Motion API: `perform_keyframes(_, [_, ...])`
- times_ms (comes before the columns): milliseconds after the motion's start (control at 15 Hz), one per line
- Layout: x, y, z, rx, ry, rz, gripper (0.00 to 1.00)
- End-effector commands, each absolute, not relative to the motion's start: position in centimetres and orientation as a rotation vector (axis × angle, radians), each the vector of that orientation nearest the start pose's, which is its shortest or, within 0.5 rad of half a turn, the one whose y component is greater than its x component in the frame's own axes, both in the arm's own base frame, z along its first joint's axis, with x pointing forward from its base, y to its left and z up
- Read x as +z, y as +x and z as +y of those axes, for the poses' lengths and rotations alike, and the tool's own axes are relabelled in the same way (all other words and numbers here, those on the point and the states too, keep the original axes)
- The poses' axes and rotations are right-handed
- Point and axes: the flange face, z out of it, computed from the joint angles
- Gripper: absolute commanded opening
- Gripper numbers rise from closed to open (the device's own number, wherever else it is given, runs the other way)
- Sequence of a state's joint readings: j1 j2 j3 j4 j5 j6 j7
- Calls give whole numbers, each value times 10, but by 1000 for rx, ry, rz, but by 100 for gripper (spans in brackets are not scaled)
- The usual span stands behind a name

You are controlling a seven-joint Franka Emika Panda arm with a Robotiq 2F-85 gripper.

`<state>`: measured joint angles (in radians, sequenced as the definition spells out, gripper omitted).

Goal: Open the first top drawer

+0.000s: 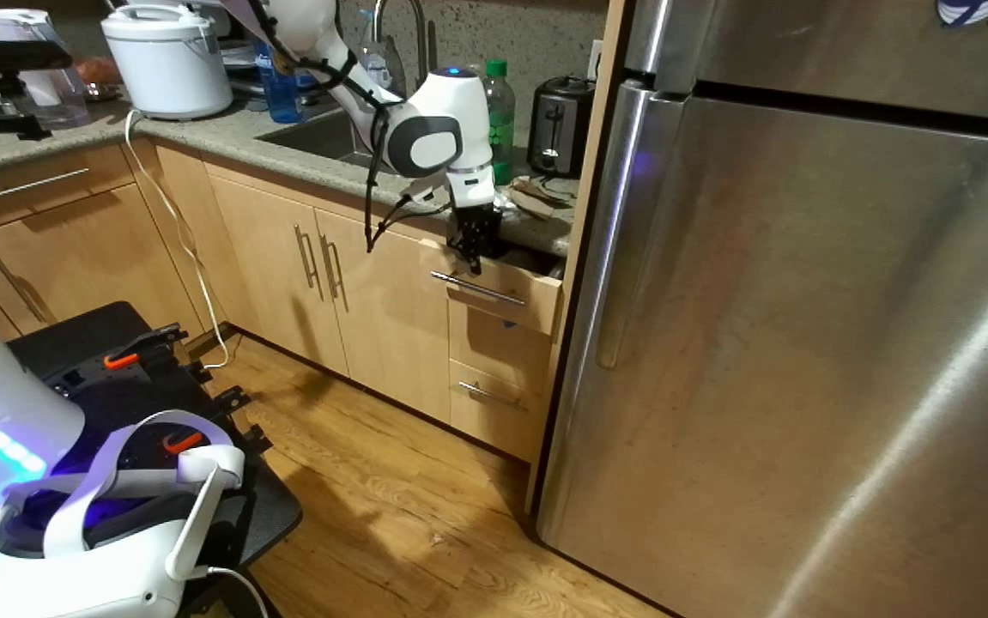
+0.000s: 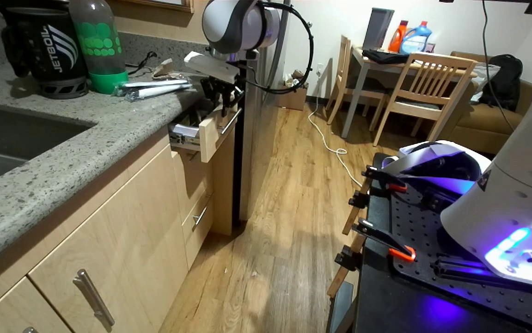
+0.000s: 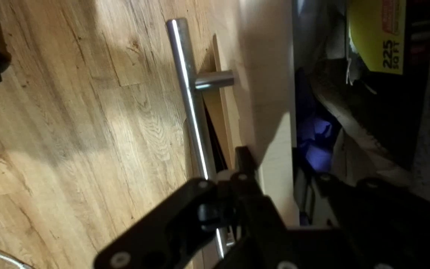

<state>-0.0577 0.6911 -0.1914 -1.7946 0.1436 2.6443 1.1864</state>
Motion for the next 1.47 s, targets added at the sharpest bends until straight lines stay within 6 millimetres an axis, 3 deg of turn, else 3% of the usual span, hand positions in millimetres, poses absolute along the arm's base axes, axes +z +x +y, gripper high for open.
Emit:
perform_keyframes(0, [192, 627, -158, -89, -2295, 2071, 8])
perform_keyframes(467, [181, 588, -163, 163, -2304, 2093, 8])
perform_keyframes(1000, [192, 561, -170, 219, -2275, 2133, 8])
perform_keyframes(1400, [189, 545, -170, 256, -2270, 2153, 8])
